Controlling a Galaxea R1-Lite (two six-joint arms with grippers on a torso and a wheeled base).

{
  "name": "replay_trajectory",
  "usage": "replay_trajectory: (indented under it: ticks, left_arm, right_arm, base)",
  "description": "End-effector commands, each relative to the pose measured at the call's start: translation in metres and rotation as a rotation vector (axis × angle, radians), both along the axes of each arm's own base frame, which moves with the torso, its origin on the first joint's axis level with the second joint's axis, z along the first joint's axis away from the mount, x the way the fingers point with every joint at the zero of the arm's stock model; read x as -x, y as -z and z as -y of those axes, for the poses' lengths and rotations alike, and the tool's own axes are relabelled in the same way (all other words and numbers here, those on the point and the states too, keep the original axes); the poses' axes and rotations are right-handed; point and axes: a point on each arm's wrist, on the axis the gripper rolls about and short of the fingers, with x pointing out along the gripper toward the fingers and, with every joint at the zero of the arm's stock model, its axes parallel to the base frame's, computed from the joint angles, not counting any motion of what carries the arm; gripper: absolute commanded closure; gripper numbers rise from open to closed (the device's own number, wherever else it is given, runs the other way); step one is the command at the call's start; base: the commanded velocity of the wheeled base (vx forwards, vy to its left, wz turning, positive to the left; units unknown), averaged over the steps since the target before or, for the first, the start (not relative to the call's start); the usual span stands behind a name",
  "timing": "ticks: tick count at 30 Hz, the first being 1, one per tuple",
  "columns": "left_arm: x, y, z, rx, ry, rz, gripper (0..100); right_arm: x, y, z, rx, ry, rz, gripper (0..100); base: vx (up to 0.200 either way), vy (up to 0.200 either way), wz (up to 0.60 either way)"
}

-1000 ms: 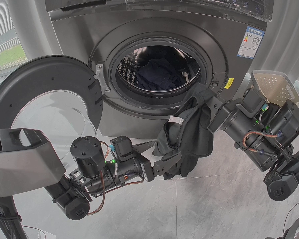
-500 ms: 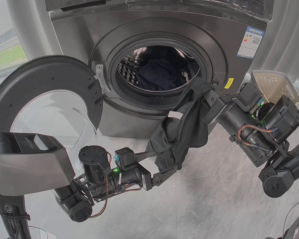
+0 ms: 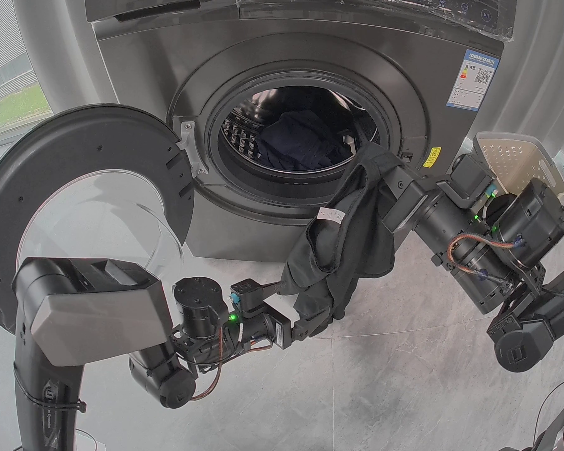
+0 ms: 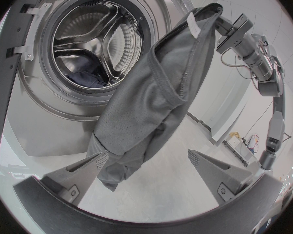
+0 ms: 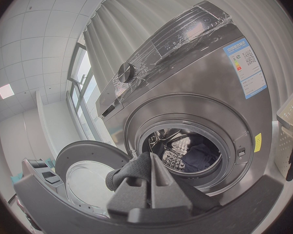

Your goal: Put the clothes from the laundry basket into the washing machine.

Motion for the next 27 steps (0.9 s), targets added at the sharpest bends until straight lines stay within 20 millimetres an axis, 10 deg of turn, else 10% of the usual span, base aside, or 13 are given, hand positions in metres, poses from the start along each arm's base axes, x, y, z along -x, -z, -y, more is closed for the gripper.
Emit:
replay_trajectory:
  ticks: [1,18,19,27]
  left_arm:
    - [-0.017,0.021,0.008,-0.006,-0.038,0.000,0]
    - [-0.041,0.016,0.012,0.039,-0.159,0.066,0]
    - [-0.041,0.015,0.013,0.040,-0.159,0.068,100]
    - [-0.041,0.010,0.008,0.044,-0.181,0.074,100]
  right_arm:
    - [0.001,0.000,-0.001,0.000,-0.004,-0.001,100]
    - [0.004,0.001,-0.004,0.002,-0.018,-0.003,100]
    - [0.004,0.001,-0.004,0.002,-0.018,-0.003,100]
    - [0.003,0.003,-0.004,0.007,-0.015,-0.009,100]
  base:
    - [0.000,0.000,0.00]
    - [0.000,0.000,0.00]
    - [0.000,0.000,0.00]
    - [0.000,0.000,0.00]
